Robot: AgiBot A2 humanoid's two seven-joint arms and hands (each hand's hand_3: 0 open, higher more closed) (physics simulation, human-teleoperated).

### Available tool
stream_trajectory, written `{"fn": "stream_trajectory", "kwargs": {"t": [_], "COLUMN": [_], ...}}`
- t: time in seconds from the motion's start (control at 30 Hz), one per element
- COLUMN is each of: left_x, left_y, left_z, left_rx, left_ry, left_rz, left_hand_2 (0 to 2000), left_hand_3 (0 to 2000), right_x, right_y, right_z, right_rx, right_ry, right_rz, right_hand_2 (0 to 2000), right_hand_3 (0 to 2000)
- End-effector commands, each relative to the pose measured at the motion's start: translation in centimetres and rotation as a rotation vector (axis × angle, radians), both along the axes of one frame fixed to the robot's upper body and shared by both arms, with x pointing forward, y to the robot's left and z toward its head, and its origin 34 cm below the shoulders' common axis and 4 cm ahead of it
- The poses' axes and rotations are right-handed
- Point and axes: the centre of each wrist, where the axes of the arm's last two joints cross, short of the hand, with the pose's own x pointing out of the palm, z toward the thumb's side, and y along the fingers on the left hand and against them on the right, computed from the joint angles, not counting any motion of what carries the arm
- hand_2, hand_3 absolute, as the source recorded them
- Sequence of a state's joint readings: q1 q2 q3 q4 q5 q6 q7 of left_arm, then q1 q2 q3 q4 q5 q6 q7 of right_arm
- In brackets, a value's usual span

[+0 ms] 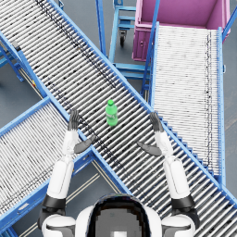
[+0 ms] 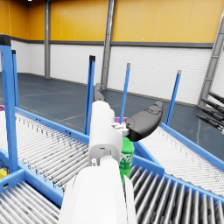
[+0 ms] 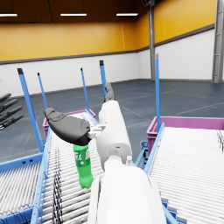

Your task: Pick up the oil and place it on the left assembly line, put the cola on the right, and keep Sprite still

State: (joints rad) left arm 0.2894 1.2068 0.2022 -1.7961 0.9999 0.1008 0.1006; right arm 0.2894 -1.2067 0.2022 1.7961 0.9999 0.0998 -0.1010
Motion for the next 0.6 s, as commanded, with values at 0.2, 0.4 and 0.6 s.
{"fn": "stream_trajectory", "kwargs": {"t": [0.2, 0.4, 0.6], "left_x": [0.0, 0.0, 0.0], "left_y": [0.0, 0.0, 0.0], "left_z": [0.0, 0.0, 0.0], "left_rx": [0.0, 0.0, 0.0], "left_ry": [0.0, 0.0, 0.0], "left_rz": [0.0, 0.0, 0.0], "left_hand_2": [0, 0, 0], "left_hand_3": [0, 0, 0], "right_x": [0.0, 0.0, 0.0], "right_y": [0.0, 0.0, 0.0], "right_z": [0.0, 0.0, 0.0], "right_rx": [0.0, 0.0, 0.0], "right_ry": [0.0, 0.0, 0.0], "right_rz": [0.0, 0.0, 0.0], "right_hand_2": [0, 0, 0], "right_hand_3": [0, 0, 0]}}
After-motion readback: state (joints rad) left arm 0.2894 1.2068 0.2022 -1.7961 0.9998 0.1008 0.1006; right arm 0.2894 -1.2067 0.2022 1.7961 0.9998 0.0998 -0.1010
